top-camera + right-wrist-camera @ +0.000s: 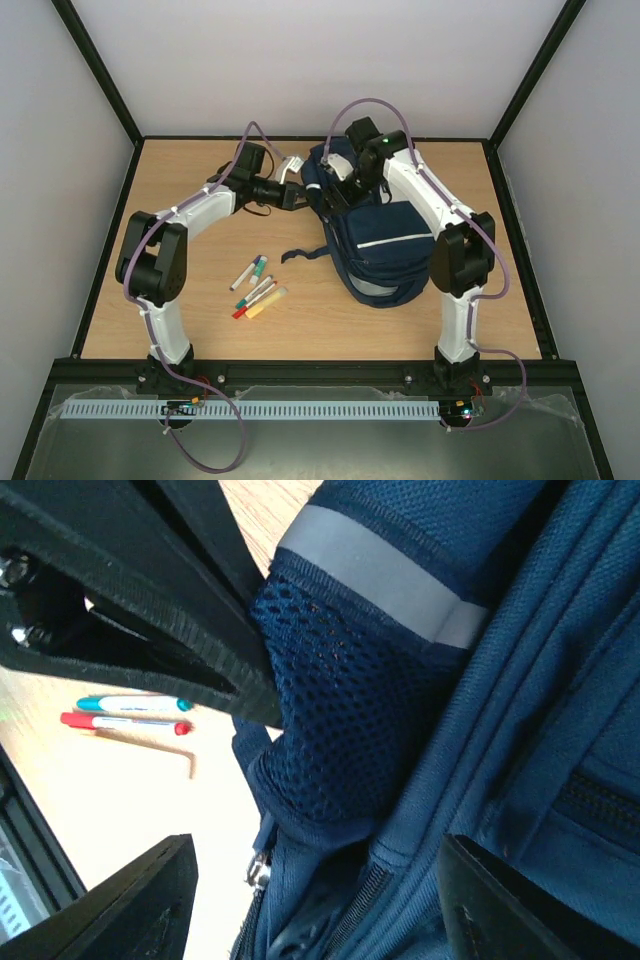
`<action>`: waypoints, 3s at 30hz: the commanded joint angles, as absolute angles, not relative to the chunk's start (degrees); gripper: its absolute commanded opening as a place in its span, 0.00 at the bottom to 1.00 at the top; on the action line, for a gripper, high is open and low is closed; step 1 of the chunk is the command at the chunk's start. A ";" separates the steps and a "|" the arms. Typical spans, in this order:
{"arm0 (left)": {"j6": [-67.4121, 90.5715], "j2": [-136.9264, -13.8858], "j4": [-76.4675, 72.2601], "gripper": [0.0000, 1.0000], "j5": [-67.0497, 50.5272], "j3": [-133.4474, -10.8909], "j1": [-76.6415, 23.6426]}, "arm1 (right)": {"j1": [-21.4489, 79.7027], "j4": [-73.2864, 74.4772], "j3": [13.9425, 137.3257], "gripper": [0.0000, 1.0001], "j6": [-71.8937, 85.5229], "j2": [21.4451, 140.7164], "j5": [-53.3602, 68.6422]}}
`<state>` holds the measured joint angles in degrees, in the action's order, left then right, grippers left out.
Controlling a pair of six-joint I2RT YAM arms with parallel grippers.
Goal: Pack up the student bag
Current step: Zip the student bag at the center of the board.
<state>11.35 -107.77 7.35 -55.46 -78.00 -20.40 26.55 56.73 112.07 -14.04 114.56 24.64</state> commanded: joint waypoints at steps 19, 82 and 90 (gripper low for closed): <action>4.27 -106.17 15.28 0.02 -59.81 -85.61 -21.65 | 24.05 57.43 114.76 0.27 -5.39 123.63 44.02; -64.84 -96.08 9.51 0.23 -28.88 -65.15 -32.25 | 20.64 54.84 106.01 0.01 0.35 120.62 61.39; -60.02 -97.65 3.82 0.30 -27.20 -65.24 -32.48 | 20.61 55.02 105.99 0.01 0.33 120.35 61.38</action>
<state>-61.73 -97.65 9.50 -27.20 -65.17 -32.23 20.32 52.07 106.21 -0.58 124.05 55.55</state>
